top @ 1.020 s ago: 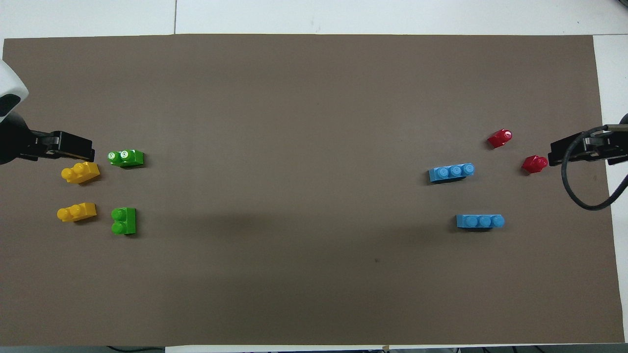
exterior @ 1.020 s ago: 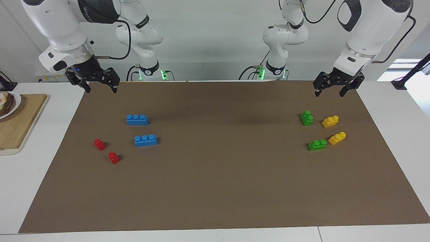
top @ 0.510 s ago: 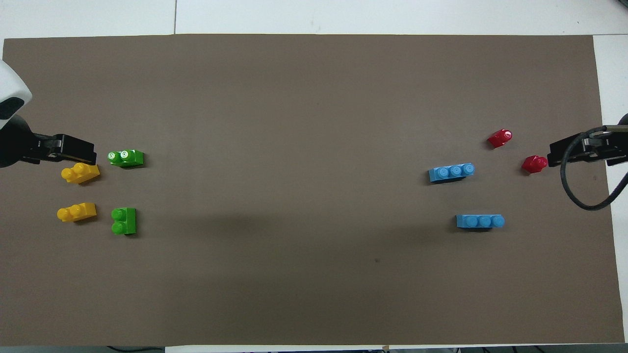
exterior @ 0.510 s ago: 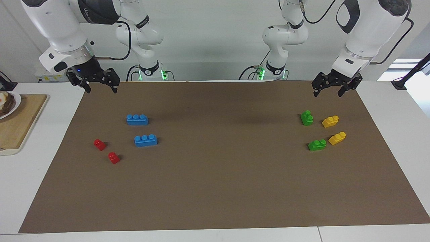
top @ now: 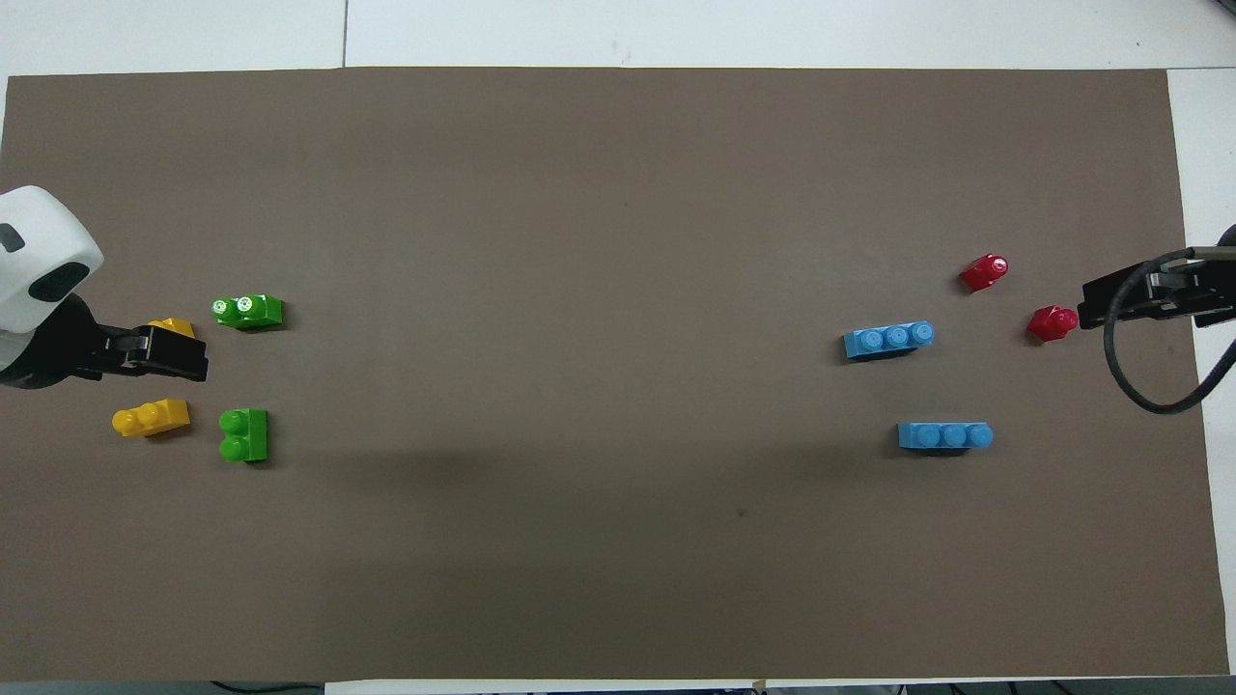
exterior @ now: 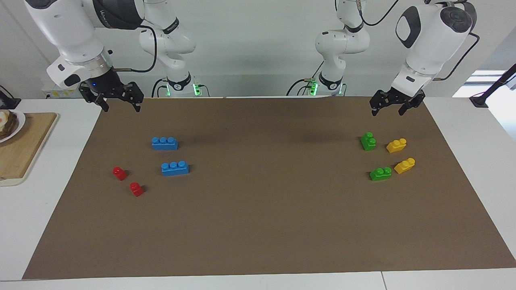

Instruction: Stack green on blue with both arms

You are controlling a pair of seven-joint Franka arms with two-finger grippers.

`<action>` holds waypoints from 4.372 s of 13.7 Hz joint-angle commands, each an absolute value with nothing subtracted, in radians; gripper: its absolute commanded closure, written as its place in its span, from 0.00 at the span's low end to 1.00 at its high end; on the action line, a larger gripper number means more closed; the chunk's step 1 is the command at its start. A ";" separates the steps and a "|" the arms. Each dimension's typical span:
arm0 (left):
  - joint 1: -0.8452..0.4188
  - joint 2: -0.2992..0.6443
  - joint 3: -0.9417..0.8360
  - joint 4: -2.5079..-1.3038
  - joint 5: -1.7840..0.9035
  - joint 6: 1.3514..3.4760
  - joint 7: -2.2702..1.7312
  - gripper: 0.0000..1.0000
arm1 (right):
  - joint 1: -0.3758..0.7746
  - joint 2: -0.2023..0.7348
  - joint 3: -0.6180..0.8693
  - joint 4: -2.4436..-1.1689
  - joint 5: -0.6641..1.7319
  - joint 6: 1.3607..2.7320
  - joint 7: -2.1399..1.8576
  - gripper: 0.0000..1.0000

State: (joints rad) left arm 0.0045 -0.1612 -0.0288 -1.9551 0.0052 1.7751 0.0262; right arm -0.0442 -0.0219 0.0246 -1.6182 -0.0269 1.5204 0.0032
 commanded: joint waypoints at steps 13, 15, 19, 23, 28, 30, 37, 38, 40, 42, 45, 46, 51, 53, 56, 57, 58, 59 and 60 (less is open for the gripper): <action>0.092 -0.127 -0.034 -2.276 -0.003 2.124 0.083 0.00 | -0.074 -0.081 0.021 -1.812 0.078 1.707 0.528 0.03; 0.092 -0.118 -0.034 -2.316 -0.003 2.170 0.087 0.00 | -0.075 -0.042 0.021 -1.812 0.124 1.744 0.766 0.04; 0.118 -0.100 -0.034 -2.367 -0.003 2.212 0.081 0.00 | -0.116 0.072 0.020 -1.799 0.271 1.781 1.083 0.04; 0.114 -0.074 -0.034 -2.398 -0.003 2.252 0.068 0.00 | -0.127 0.164 0.020 -1.801 0.342 1.802 1.129 0.04; 0.109 -0.051 -0.035 -2.433 -0.003 2.305 0.064 0.00 | -0.123 0.221 0.020 -1.851 0.379 1.880 1.124 0.05; 0.109 -0.046 -0.035 -2.437 -0.003 2.309 0.048 0.00 | -0.117 0.221 0.021 -1.897 0.405 1.946 1.123 0.05; 0.094 -0.043 -0.035 -2.454 -0.003 2.330 0.018 0.25 | -0.112 0.261 0.021 -1.951 0.436 2.003 1.057 0.04; 0.092 -0.043 -0.035 -2.453 -0.003 2.329 0.018 0.44 | -0.113 0.262 0.021 -1.963 0.436 2.025 1.049 0.04; 0.091 -0.043 -0.035 -2.453 -0.003 2.326 0.020 0.90 | -0.114 0.274 0.021 -1.979 0.437 2.048 1.033 0.04; 0.068 -0.031 -0.034 -2.427 -0.003 2.315 0.002 1.00 | -0.121 0.284 0.021 -1.980 0.437 2.051 1.019 0.04; 0.066 -0.021 -0.035 -2.334 -0.003 2.222 -0.014 1.00 | -0.127 0.293 0.021 -1.999 0.440 2.065 1.005 0.04; 0.066 -0.023 -0.035 -2.283 -0.003 2.157 -0.034 1.00 | -0.126 0.295 0.021 -2.019 0.463 2.095 0.997 0.04; 0.066 -0.023 -0.037 -2.074 -0.008 1.866 -0.190 1.00 | -0.120 0.304 0.021 -2.039 0.489 2.138 0.979 0.04; 0.064 -0.026 -0.043 -2.045 -0.009 1.835 -0.228 1.00 | -0.118 0.311 0.021 -2.040 0.489 2.148 0.977 0.04; 0.039 -0.038 -0.046 -2.005 -0.009 1.754 -0.265 1.00 | -0.121 0.313 0.021 -2.046 0.501 2.157 0.979 0.08; 0.037 -0.040 -0.046 -1.990 -0.009 1.732 -0.288 1.00 | -0.121 0.313 0.021 -2.046 0.512 2.157 0.979 0.13; 0.037 -0.041 -0.048 -1.973 -0.009 1.724 -0.339 1.00 | -0.121 0.313 0.021 -2.046 0.515 2.157 0.979 0.22; 0.037 -0.043 -0.048 -1.954 -0.009 1.711 -0.382 1.00 | -0.124 0.313 0.021 -2.046 0.515 2.155 0.976 0.41; 0.038 -0.041 -0.048 -1.922 -0.009 1.689 -0.399 1.00 | -0.123 0.313 0.021 -2.046 0.515 2.154 0.976 0.57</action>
State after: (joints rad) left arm 0.0437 -0.0409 -0.0530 -1.9821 0.0006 1.7490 -0.3415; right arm -0.1125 0.3128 0.0156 -2.0335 0.4871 2.1336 1.0101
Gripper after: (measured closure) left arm 0.652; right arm 0.203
